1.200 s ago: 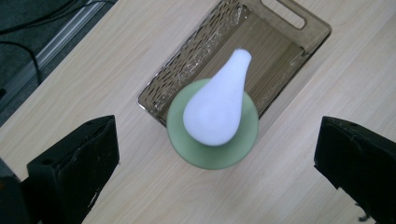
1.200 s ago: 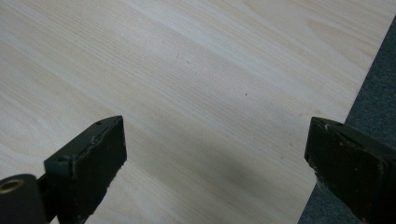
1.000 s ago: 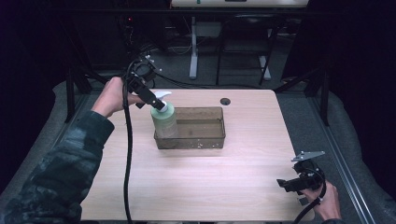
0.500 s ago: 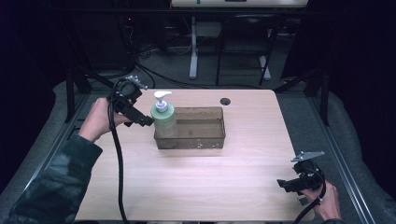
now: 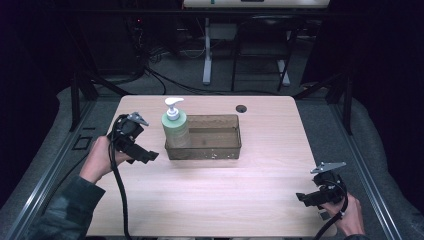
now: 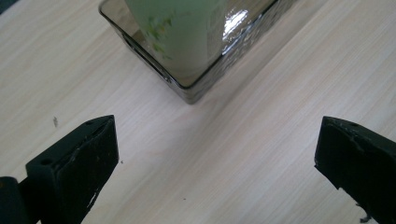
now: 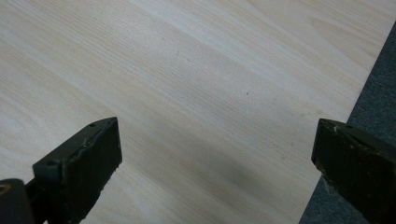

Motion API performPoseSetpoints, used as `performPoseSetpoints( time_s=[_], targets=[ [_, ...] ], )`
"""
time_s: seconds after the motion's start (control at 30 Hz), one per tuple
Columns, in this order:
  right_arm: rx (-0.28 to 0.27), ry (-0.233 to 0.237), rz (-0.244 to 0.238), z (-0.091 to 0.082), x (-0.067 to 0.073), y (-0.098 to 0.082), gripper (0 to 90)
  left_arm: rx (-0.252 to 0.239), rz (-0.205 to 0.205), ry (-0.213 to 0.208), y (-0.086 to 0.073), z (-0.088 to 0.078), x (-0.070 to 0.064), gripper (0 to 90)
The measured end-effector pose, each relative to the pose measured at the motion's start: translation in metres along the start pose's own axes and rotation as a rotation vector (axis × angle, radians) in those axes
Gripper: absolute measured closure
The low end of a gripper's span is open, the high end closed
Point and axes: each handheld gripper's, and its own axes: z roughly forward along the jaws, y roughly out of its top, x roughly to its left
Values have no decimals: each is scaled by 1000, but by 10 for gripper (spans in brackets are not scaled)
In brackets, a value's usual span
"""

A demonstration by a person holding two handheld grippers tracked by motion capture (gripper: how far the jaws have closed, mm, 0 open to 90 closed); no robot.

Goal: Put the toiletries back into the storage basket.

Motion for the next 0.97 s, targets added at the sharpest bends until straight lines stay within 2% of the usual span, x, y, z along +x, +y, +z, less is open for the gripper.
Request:
performPoseSetpoints(
  time_s=[0.13,0.23,0.33,0.43,0.47,0.5,0.63,0.83,0.97],
  targets=[
    [-1,-1,-1,0,0,0,7,8,-27,-26,-17,14,-2,0],
    [-1,-2,-3,0,0,0,5,31,-31,-21,-28,25,-3,0],
    [-1,-6,-7,0,0,0,2,24,-48,-30,-38,36,-4,0],
    [2,-11,-12,0,0,0,0,20,-56,-22,-47,46,-6,0],
    [3,-11,-15,0,0,0,0,19,-58,-4,-50,50,-7,0],
    [2,-8,-13,0,0,-1,0,13,-57,15,-52,53,-8,0],
    [-8,-7,-10,-1,0,-2,0,24,-64,15,-58,62,-7,0],
    [6,-2,-18,4,1,-3,0,26,-96,-18,-65,70,2,0],
    [15,0,-17,6,2,-4,0,39,-105,-21,-69,75,8,0]
  ],
)
